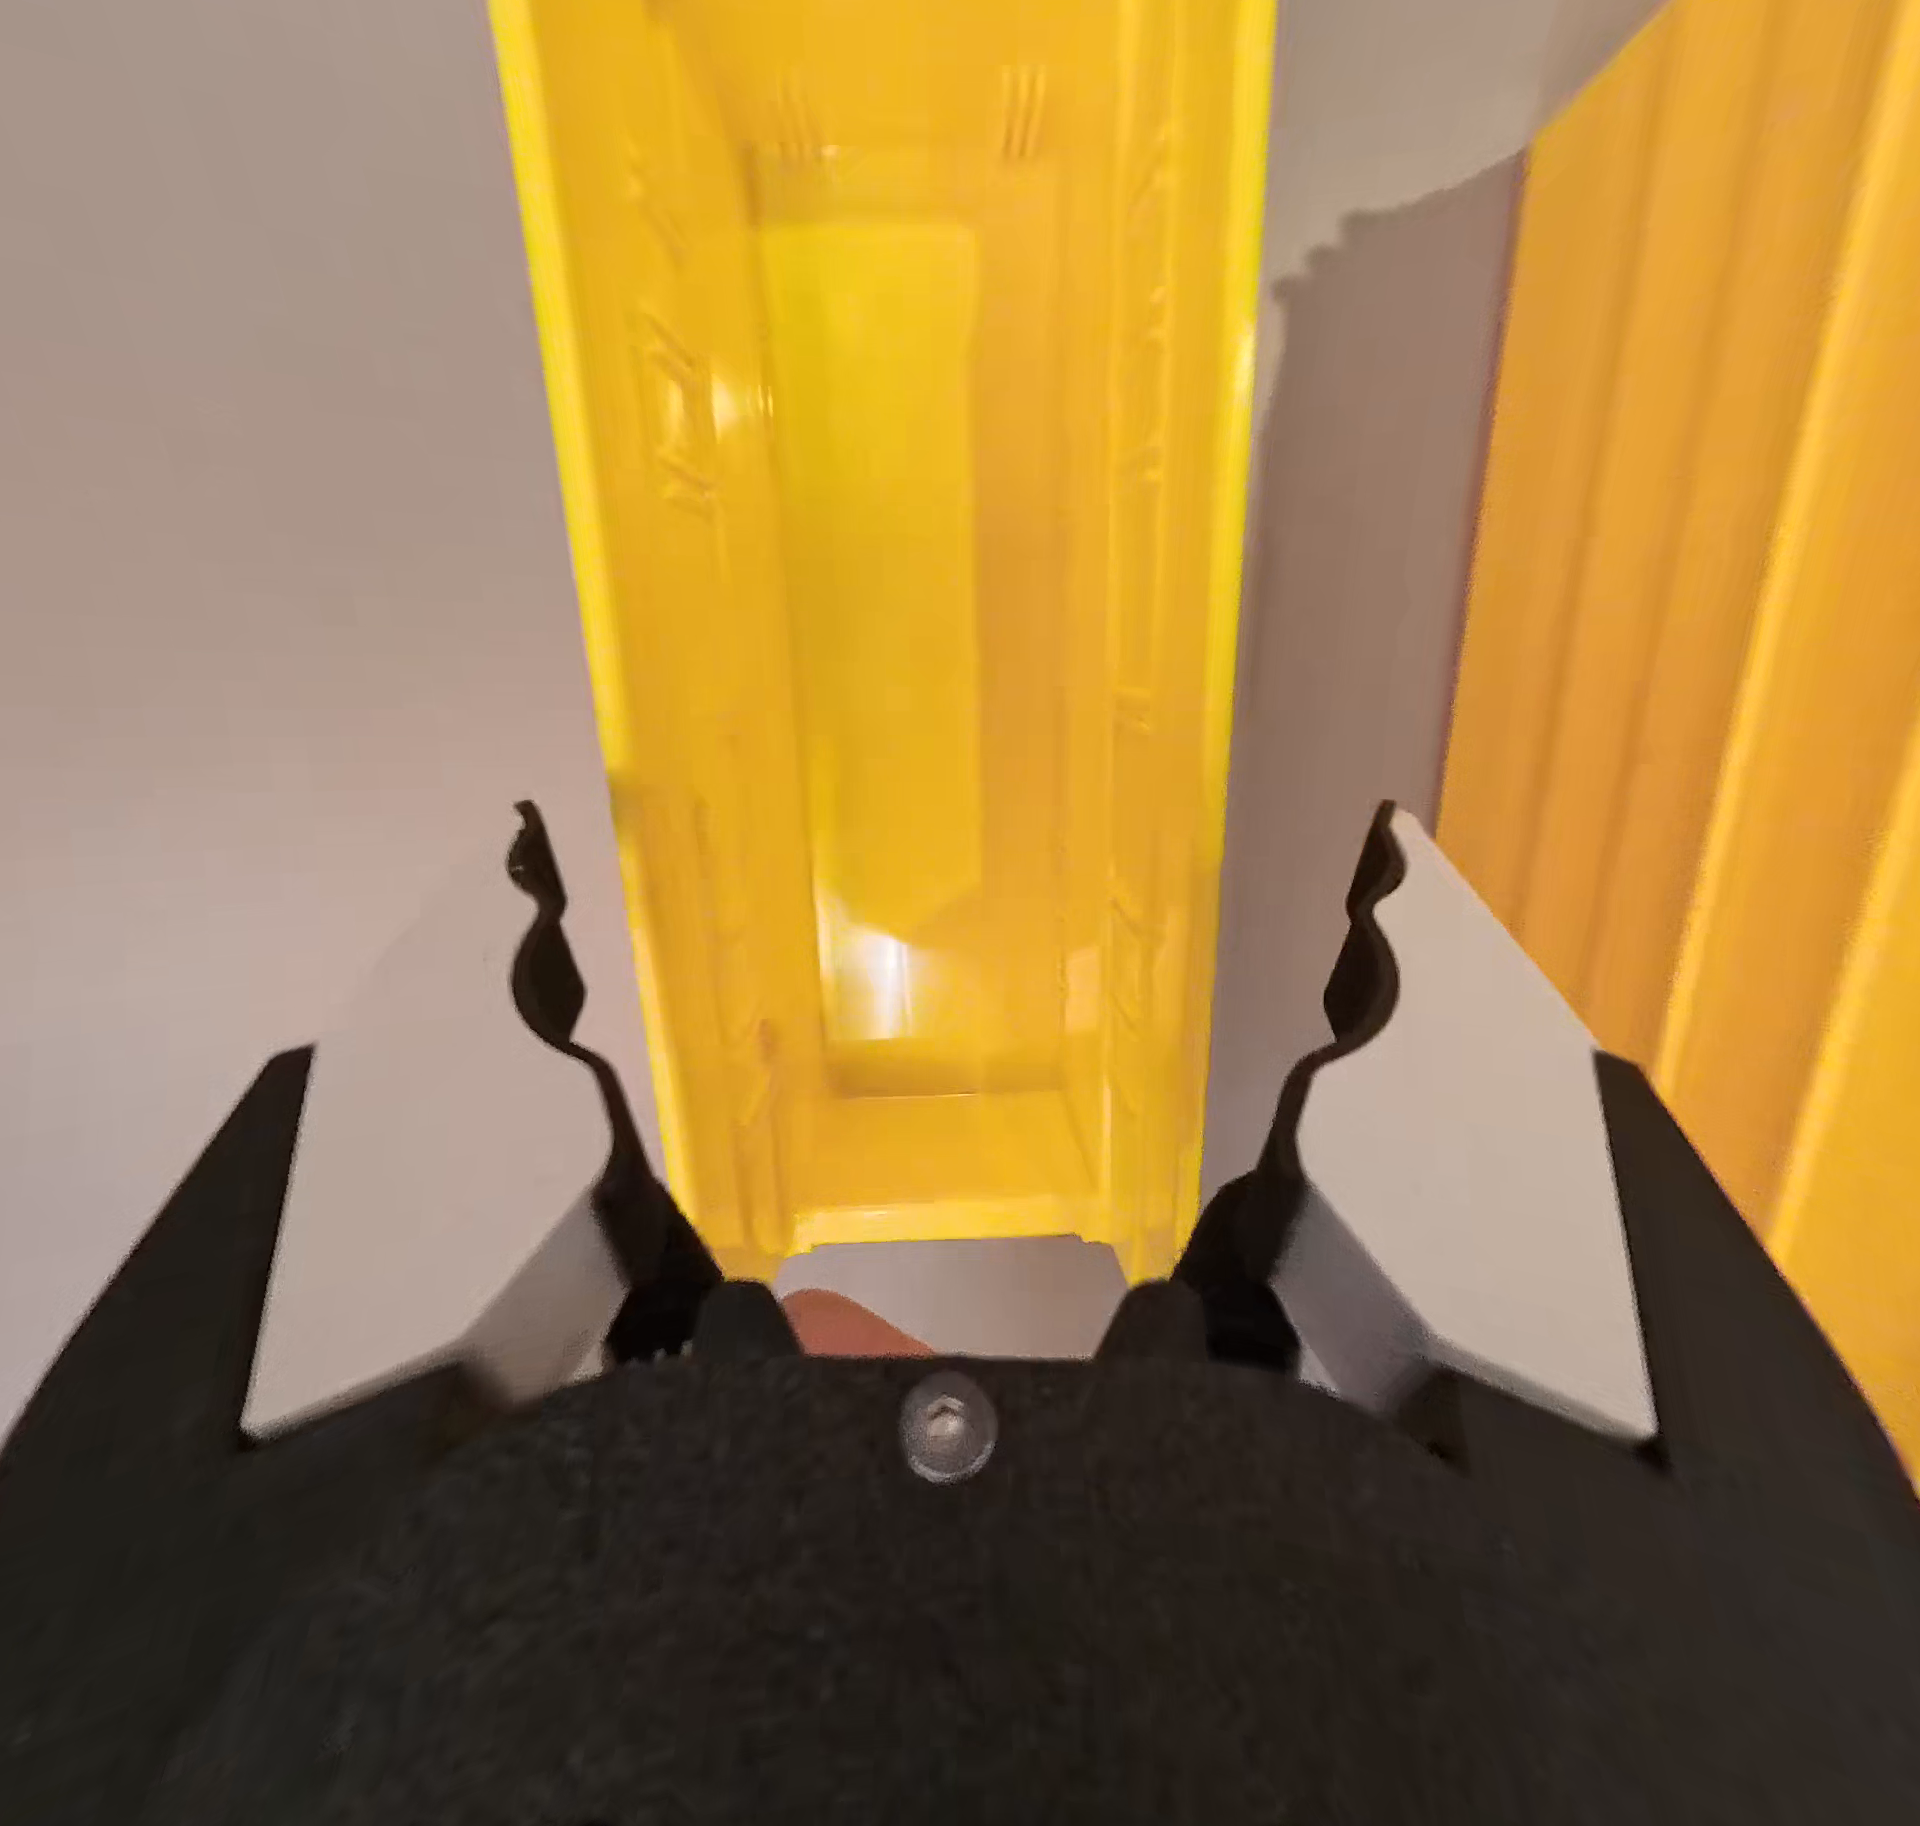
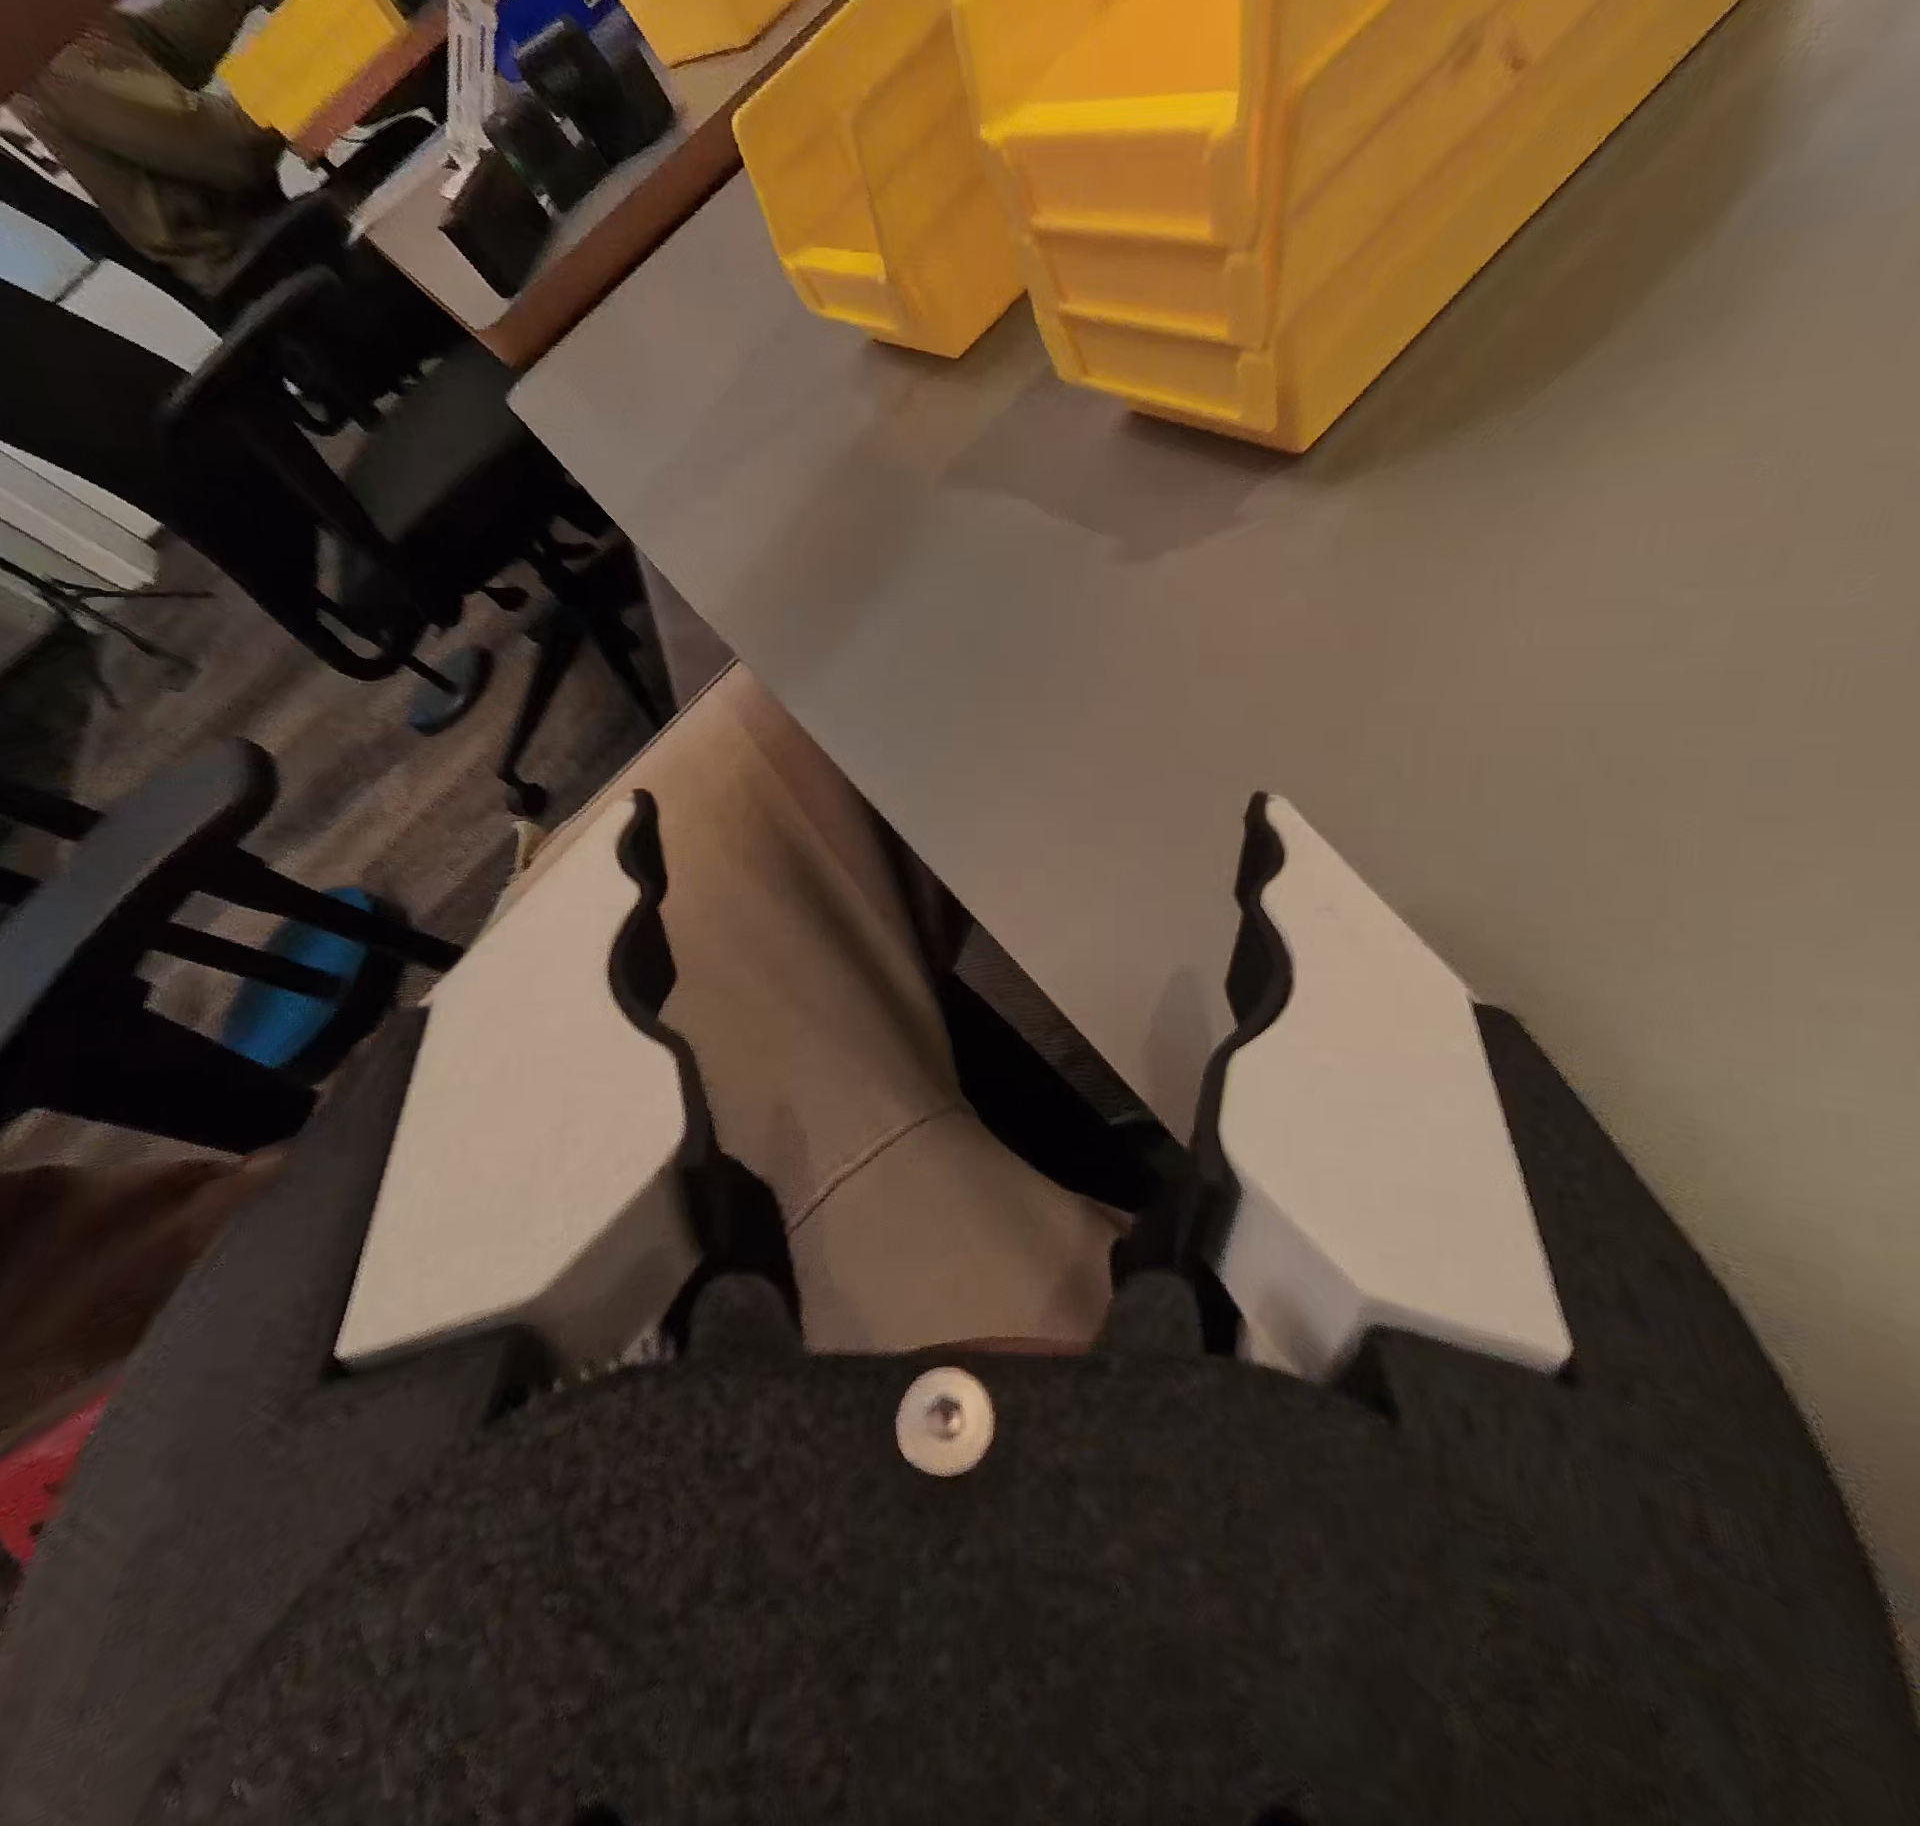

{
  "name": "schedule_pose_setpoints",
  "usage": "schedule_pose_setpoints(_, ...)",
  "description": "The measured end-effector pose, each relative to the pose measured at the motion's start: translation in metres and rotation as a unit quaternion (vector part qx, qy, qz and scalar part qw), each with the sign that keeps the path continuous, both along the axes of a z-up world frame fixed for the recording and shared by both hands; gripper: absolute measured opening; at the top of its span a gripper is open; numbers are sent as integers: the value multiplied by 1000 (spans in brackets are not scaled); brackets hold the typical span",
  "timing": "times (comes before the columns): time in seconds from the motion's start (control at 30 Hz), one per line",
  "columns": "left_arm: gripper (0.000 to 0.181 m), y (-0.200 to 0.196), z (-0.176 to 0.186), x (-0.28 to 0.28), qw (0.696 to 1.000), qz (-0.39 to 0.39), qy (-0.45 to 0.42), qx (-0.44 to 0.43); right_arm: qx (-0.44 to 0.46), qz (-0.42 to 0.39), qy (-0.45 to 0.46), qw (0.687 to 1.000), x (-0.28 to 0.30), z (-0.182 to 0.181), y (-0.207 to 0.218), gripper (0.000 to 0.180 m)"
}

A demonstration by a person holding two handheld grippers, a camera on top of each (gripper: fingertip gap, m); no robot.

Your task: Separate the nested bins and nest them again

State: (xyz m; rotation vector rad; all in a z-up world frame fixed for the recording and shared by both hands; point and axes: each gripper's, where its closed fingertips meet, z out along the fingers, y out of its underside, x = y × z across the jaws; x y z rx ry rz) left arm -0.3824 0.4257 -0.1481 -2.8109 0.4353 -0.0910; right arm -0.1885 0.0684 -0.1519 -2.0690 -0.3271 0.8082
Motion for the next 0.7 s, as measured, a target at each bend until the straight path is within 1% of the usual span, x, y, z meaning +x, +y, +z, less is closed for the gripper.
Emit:
schedule_pose_setpoints(0.07, 126, 0, -12, -6, 999, 7, 38, -15, -9, 3, 10, 1000, -1, 0, -2, 110)
schedule_pose_setpoints(0.13, 121, 2, -15, -11, 998, 21, 50, -17, -7, 3, 12, 1000, -1, 1, -2, 110)
schedule_pose_setpoints(0.2, 106, 1, -13, -13, 998, 22, 60, -29, -5, 5, 13, 1000, -1, 2, -3, 109)
schedule_pose_setpoints(0.3, 93, -4, -11, -17, 996, 14, 72, -52, -7, 10, 21, 1000, -4, 3, -3, 109)
schedule_pose_setpoints(0.5, 84, -4, 2, -24, 997, 39, 59, -35, -5, 4, 19, 1000, -2, 4, -2, 108)
schedule_pose_setpoints(0.7, 81, -11, 40, -21, 998, 24, 46, -26, 12, -10, 27, 1000, 5, 12, 2, 107)
